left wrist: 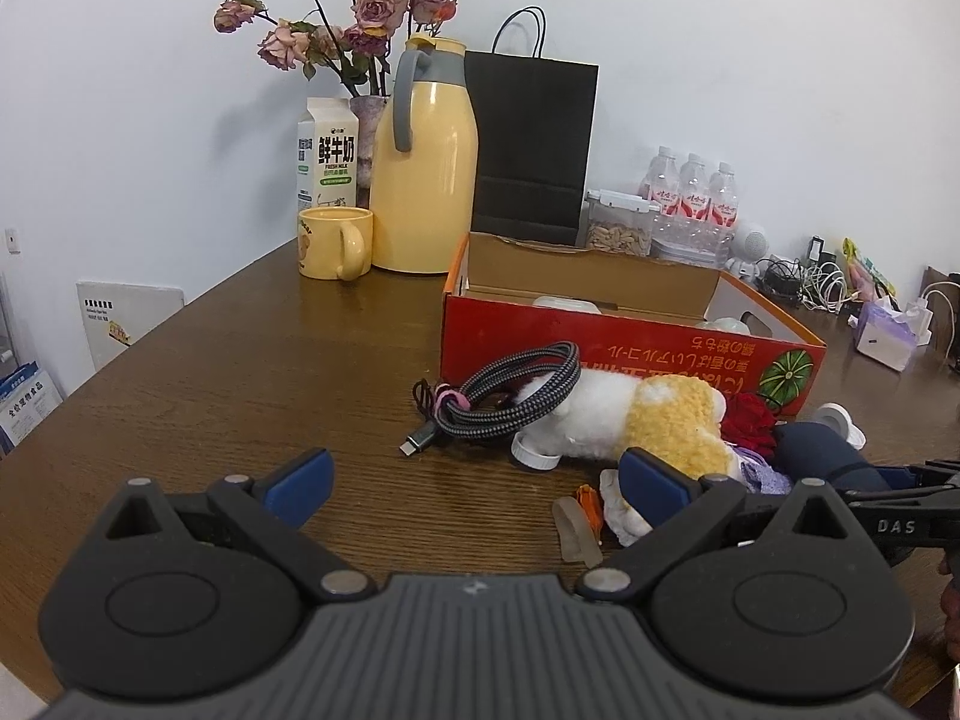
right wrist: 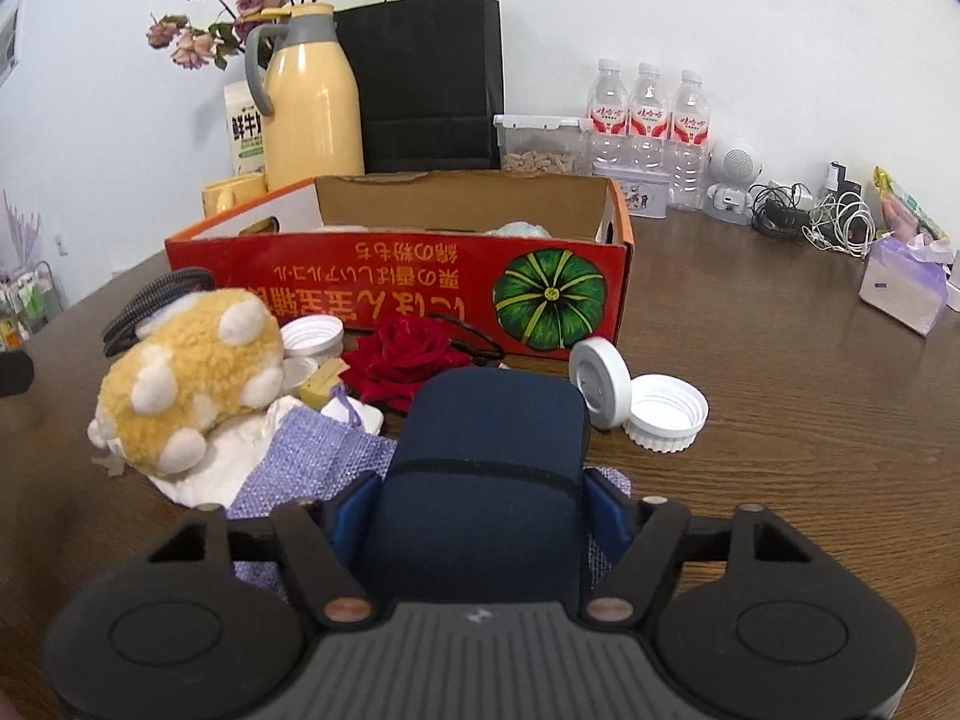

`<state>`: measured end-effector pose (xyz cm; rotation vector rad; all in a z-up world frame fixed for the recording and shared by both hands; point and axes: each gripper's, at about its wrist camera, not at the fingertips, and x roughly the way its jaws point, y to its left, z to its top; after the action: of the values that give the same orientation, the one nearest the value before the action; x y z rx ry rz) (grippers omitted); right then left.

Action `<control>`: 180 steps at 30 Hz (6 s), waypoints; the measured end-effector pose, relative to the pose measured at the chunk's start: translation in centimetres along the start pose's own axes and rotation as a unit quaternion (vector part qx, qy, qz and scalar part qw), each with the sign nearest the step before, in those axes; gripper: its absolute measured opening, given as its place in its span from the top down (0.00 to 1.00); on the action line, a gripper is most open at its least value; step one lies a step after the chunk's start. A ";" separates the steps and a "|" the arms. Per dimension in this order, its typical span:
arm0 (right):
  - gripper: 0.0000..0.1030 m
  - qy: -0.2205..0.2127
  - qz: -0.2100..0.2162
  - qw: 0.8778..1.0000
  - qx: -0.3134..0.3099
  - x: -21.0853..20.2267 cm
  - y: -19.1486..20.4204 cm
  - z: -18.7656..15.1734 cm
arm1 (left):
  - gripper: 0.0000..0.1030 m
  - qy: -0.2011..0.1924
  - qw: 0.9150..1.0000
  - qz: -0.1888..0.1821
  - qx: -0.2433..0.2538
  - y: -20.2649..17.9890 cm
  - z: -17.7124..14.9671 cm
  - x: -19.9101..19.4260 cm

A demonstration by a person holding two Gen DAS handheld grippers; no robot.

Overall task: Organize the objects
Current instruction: 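Grasp the navy blue case with the right tool, then grasp the braided black cable with the left tool while the right tool holds the case, then lower the cable and case into the cardboard box and open both tools, then grasp a white bottle cap with the right tool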

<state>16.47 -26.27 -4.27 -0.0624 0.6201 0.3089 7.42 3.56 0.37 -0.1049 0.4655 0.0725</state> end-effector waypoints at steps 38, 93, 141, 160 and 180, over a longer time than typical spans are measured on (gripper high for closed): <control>0.38 -0.059 0.010 0.998 -0.013 -2.2 1.2 2.8 | 0.02 0.136 0.972 -0.117 -0.149 3.9 4.6 14.5; 0.38 -0.076 -0.017 0.997 -0.005 14.0 3.2 16.1 | 0.10 -0.025 0.997 0.051 0.043 -7.1 12.9 21.0; 0.00 -0.180 -0.017 0.983 -0.024 -0.2 1.0 11.8 | 0.00 -0.122 0.991 -0.033 0.041 -6.2 11.3 5.9; 0.00 -0.134 -0.046 0.989 -0.040 -6.5 -0.6 4.5 | 0.00 -0.065 0.995 -0.036 0.064 -4.2 5.8 1.2; 0.31 -0.045 -0.051 0.998 -0.008 -2.6 -4.7 0.9 | 0.00 -0.008 0.999 -0.017 0.033 -1.7 2.9 2.0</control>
<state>16.43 -31.30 -2.15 -0.0953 0.5224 0.2168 10.65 2.35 2.21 -0.0471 0.4492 0.0240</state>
